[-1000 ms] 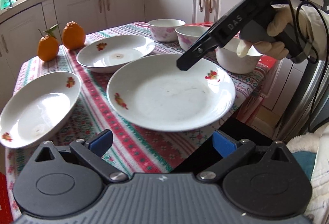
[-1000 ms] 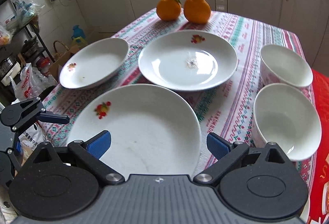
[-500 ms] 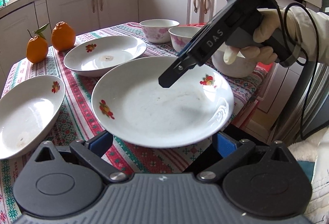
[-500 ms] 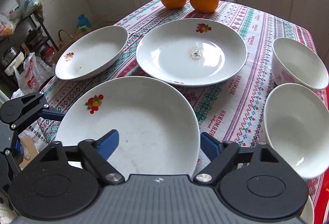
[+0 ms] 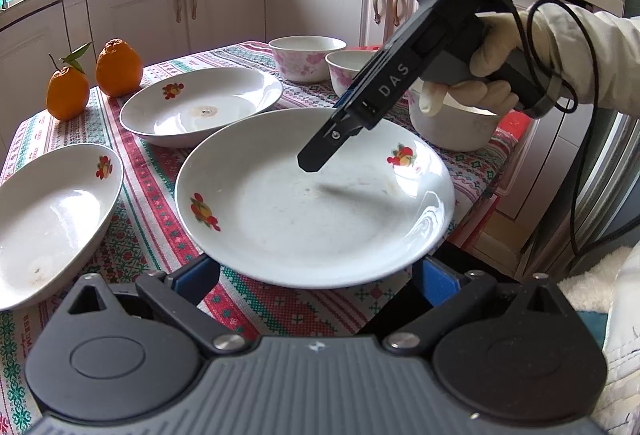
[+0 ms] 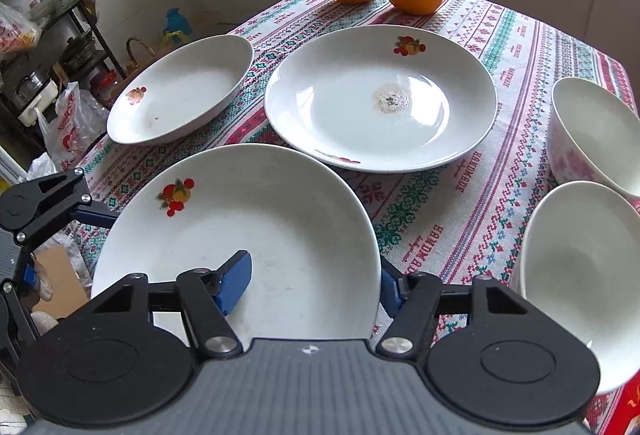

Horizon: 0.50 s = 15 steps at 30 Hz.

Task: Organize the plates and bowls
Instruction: 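Lift the held plate with the right gripper and carry it toward another plate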

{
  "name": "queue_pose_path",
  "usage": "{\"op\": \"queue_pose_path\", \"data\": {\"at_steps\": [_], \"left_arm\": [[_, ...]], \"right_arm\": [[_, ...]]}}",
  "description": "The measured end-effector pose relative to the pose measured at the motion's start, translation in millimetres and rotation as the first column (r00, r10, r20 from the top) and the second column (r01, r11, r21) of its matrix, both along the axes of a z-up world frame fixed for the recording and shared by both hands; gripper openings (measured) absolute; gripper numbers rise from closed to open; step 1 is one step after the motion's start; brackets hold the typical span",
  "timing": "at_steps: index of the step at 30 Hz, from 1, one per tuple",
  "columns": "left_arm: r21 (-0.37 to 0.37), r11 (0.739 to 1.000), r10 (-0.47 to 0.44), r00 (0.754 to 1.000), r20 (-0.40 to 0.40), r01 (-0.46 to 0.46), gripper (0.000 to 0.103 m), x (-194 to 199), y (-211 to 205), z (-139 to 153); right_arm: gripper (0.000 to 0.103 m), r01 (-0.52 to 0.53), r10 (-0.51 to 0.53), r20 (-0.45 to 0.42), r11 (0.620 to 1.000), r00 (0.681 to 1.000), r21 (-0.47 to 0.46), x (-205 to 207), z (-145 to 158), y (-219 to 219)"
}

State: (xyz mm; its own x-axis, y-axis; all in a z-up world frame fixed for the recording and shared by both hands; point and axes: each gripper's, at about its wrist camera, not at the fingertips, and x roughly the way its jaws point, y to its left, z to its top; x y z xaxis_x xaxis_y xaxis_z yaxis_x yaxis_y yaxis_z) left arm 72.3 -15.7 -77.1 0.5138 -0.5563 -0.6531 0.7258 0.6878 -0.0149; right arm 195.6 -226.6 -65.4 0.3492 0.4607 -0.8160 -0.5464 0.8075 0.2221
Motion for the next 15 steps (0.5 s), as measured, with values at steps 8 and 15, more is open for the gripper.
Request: {"op": "queue_pose_path", "data": {"at_steps": [8, 15], "left_arm": [[0.001, 1.0, -0.002, 1.0, -0.022, 0.002, 0.101, 3.8, 0.4, 0.3], [-0.01, 1.0, 0.001, 0.998, -0.057, -0.001, 0.101, 5.7, 2.8, 0.6]], "right_arm": [[0.07, 0.019, -0.016, -0.038, 0.998, 0.999, 0.065, 2.9, 1.3, -7.9], [0.07, 0.03, -0.026, -0.045, 0.996, 0.999, 0.09, 2.3, 6.0, -8.0]]}}
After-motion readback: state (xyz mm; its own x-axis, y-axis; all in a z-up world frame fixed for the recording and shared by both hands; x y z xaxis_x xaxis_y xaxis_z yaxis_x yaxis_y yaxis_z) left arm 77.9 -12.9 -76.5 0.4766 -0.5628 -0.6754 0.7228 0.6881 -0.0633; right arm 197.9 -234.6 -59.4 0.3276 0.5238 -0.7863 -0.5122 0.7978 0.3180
